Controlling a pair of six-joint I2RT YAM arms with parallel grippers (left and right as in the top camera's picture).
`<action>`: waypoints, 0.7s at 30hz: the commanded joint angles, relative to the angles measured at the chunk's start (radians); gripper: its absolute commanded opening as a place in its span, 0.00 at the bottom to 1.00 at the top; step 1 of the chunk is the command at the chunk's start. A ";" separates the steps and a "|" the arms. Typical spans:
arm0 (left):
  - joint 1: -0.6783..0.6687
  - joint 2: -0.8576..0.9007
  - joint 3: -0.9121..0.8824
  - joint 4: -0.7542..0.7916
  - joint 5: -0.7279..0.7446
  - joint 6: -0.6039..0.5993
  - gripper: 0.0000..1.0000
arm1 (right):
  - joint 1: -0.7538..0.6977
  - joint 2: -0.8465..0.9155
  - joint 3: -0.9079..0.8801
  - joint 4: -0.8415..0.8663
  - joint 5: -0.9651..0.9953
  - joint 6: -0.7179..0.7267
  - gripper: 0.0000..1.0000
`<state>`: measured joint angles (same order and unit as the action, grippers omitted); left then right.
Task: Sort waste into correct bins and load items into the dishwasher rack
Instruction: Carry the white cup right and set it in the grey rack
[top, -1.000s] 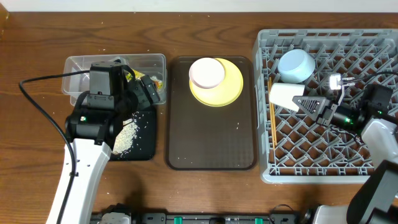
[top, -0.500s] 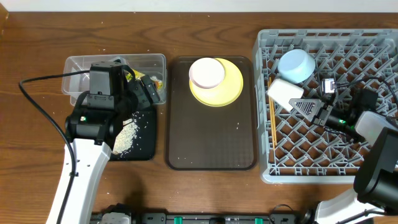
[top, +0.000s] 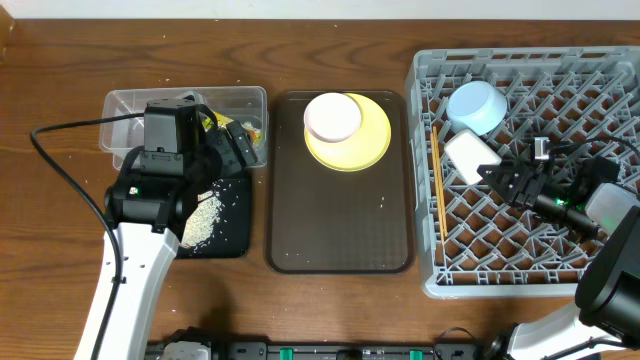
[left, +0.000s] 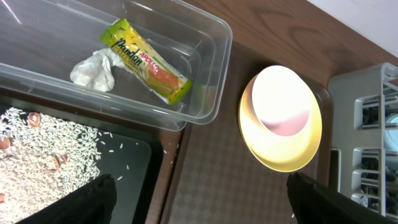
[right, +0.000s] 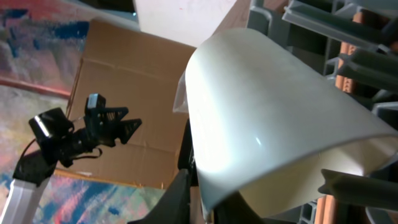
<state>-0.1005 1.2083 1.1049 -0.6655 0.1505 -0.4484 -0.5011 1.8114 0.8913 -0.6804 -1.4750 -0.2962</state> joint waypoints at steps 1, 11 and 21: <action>0.004 0.000 0.012 0.000 -0.006 0.002 0.90 | -0.029 0.013 -0.019 -0.014 0.169 0.008 0.16; 0.004 0.000 0.012 0.000 -0.006 0.002 0.90 | -0.041 -0.253 0.052 -0.119 0.586 0.162 0.22; 0.004 0.000 0.012 0.000 -0.006 0.002 0.90 | -0.027 -0.670 0.076 -0.132 1.024 0.385 0.22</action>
<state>-0.1005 1.2083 1.1049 -0.6655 0.1505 -0.4484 -0.5323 1.2209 0.9497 -0.8116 -0.6060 0.0116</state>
